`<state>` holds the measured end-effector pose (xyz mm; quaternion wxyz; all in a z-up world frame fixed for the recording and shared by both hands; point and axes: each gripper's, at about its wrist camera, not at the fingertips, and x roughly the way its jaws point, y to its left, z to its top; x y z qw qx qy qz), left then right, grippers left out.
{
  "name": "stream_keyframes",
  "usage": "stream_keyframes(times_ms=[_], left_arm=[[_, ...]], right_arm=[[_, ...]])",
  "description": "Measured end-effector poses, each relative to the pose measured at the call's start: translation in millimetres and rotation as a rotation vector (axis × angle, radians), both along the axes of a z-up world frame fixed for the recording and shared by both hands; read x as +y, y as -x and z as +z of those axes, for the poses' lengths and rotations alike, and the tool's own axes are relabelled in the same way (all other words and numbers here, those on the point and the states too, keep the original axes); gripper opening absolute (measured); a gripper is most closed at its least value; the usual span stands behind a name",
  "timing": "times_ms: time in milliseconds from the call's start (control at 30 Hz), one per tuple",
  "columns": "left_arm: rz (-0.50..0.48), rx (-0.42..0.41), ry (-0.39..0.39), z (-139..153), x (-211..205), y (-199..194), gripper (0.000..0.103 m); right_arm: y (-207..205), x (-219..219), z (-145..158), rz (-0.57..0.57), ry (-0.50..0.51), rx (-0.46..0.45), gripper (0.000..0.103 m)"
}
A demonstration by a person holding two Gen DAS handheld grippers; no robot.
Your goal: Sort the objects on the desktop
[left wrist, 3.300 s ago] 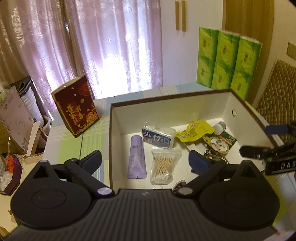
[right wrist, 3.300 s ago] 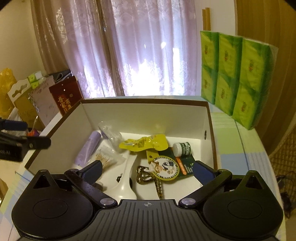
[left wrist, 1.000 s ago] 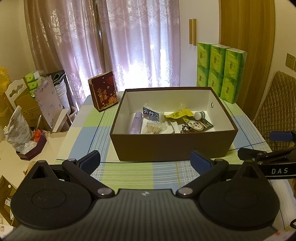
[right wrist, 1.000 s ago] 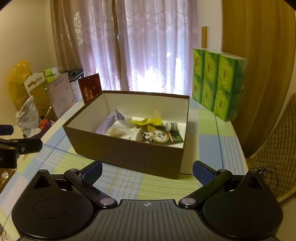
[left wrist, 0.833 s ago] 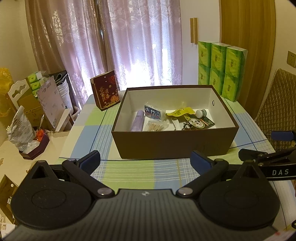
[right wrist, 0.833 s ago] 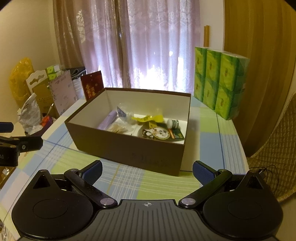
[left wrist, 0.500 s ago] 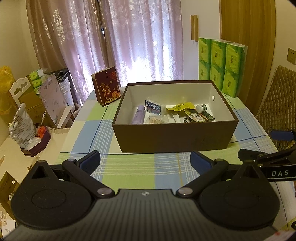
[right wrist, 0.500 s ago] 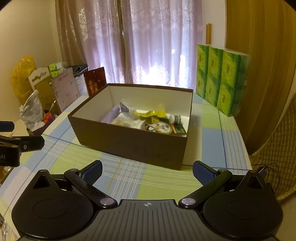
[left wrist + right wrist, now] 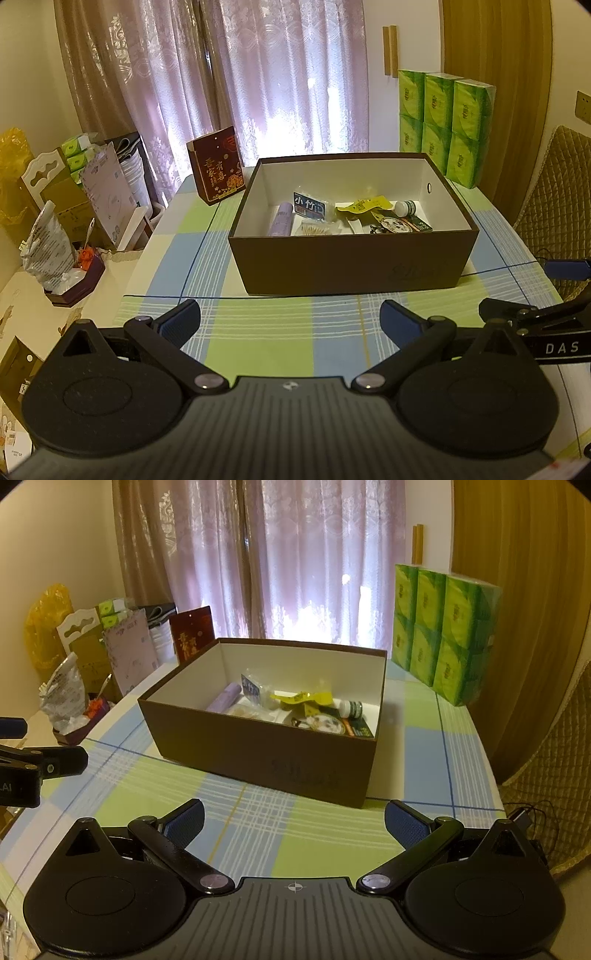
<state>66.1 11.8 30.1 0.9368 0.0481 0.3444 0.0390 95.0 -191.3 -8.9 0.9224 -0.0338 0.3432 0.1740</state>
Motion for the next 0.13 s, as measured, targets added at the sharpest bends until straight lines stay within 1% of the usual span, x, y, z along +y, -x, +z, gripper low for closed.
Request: stream_keyframes(times_ms=[133], left_arm=[[0.0,0.002,-0.005,-1.9,-0.2,-0.4,0.102]], right_arm=[[2.1,-0.2,-1.5,-0.002,0.005,0.003,0.101]])
